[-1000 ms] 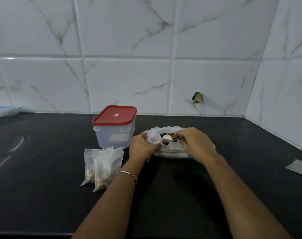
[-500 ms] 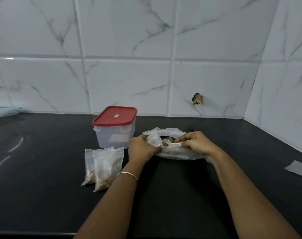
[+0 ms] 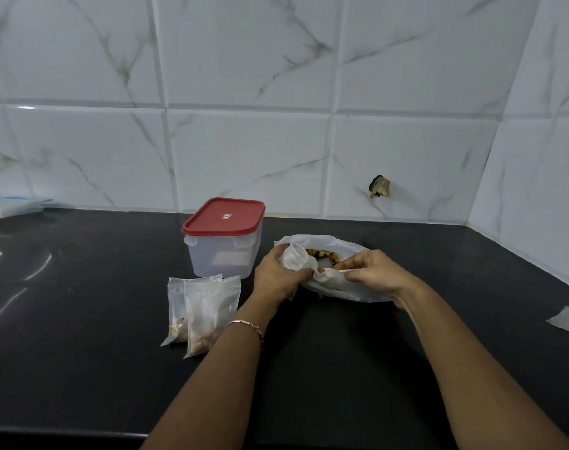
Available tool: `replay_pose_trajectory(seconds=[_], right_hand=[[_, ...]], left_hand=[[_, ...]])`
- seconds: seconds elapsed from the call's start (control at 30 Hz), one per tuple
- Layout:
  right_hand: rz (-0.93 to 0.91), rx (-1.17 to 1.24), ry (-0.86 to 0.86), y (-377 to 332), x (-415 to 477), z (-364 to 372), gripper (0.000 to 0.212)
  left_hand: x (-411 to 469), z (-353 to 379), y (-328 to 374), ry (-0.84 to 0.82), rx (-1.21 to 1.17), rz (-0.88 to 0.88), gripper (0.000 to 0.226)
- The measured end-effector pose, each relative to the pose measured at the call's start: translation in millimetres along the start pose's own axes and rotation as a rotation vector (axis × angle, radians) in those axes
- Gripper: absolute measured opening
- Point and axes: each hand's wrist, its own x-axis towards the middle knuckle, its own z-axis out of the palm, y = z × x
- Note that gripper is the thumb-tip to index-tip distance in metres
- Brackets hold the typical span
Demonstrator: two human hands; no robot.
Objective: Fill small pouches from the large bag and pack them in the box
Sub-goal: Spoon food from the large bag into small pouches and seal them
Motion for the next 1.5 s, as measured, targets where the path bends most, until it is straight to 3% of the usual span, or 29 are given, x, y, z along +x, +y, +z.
replay_pose_trajectory(seconds=[0.2,0.43,0.63,0.8,1.03,1.27,1.5], right_hand=[[-0.047,-0.124,0.153,4,3,11,0.022],[-0.01,0.066,0.19,4,1,19,0.021],[0.014,0.176,0.137,3,-2,8,0.02],[0.046,0.273,0.149,3,-3,5,0.017],[0.051,0.095,0.084,0,-6,4,0.019],[0.061,0.145,0.168,1,-4,11,0.015],[0.092,0.244,0.264,-2,-2,11,0.012]], left_hand=[[5,-1,-4,-0.066,-0.061,0.0,0.075],[4,0,-1,-0.111,-0.172,-0.004,0.045],[4,2,-3,-0.066,-0.161,0.013,0.062],[4,3,-3,-0.052,-0.166,0.025,0.061],[2,4,-2,-0.002,-0.136,0.057,0.06],[3,5,1,0.007,-0.18,-0.016,0.069],[3,5,6,-0.009,-0.239,-0.085,0.053]])
